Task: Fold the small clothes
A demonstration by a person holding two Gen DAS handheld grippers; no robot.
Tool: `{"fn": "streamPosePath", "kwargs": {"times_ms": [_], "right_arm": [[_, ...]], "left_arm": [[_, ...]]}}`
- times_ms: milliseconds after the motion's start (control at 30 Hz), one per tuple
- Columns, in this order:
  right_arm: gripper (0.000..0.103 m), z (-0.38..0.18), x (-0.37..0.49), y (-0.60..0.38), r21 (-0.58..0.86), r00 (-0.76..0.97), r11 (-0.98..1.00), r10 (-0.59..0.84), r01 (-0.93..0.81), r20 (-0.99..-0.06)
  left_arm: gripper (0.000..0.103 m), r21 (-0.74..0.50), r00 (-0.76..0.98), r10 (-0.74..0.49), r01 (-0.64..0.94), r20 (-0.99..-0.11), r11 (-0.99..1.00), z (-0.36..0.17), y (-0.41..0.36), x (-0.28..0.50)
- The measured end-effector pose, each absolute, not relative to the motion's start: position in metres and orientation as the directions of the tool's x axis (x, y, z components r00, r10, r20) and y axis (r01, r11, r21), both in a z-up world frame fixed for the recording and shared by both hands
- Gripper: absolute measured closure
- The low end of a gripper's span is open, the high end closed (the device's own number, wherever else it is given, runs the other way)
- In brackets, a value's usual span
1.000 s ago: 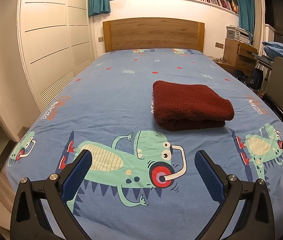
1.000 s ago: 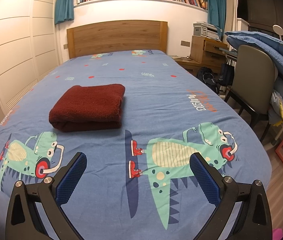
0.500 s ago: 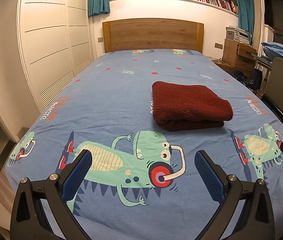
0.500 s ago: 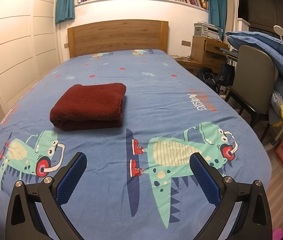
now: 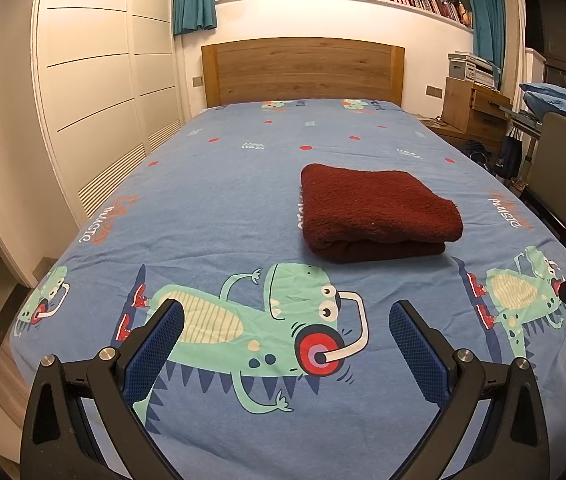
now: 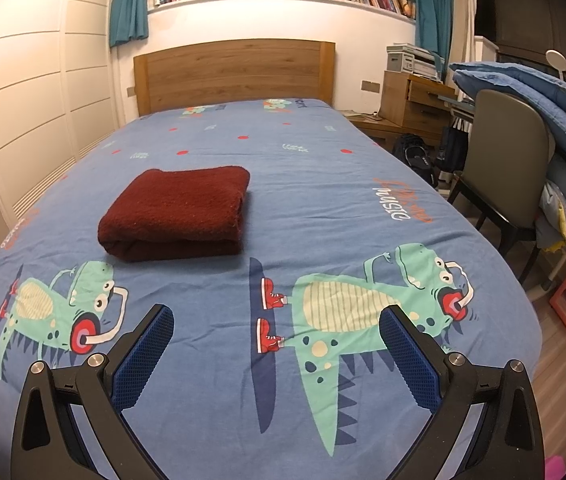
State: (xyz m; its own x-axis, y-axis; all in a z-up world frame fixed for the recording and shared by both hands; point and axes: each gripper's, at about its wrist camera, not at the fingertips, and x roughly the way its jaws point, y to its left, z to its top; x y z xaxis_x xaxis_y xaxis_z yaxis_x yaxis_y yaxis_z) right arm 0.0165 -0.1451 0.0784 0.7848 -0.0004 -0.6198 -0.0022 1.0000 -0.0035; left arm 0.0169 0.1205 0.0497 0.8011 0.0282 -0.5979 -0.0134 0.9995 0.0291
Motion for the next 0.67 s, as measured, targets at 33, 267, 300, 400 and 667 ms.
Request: {"fn": "streamPosePath", "kwargs": {"times_ms": [33,267,300,400,667], "right_arm": [[0.000,0.0784,0.0167,-0.1454,-0.003,0.785,1.000,-0.001,-0.002,-0.620],[0.000,0.0786,0.0172,-0.1459,-0.003,0.784,1.000,0.000,-0.002,-0.620],[0.000,0.0786,0.0170,-0.1460,-0.003,0.784,1.000,0.000,-0.002,-0.620],[0.000,0.0786,0.0171,-0.1460,-0.003,0.784,1.000,0.000,-0.002,-0.621],[0.000,0.0785,0.0174,-0.1460,-0.003,0.784,1.000,0.000,-0.003,-0.621]], "left_arm": [[0.002,0.027,0.801,0.027,-0.013,-0.598,1.000,0.0498,0.1210,0.0171],[0.002,0.026,0.798,0.028,-0.015,-0.601,1.000,0.0493,0.1220,0.0189],[0.002,0.026,0.798,0.027,-0.015,-0.603,1.000,0.0488,0.1224,0.0197],[0.002,0.025,0.796,0.028,-0.016,-0.605,1.000,0.0482,0.1232,0.0198],[0.002,0.022,0.792,0.029,-0.020,-0.610,1.000,0.0459,0.1240,0.0213]]}}
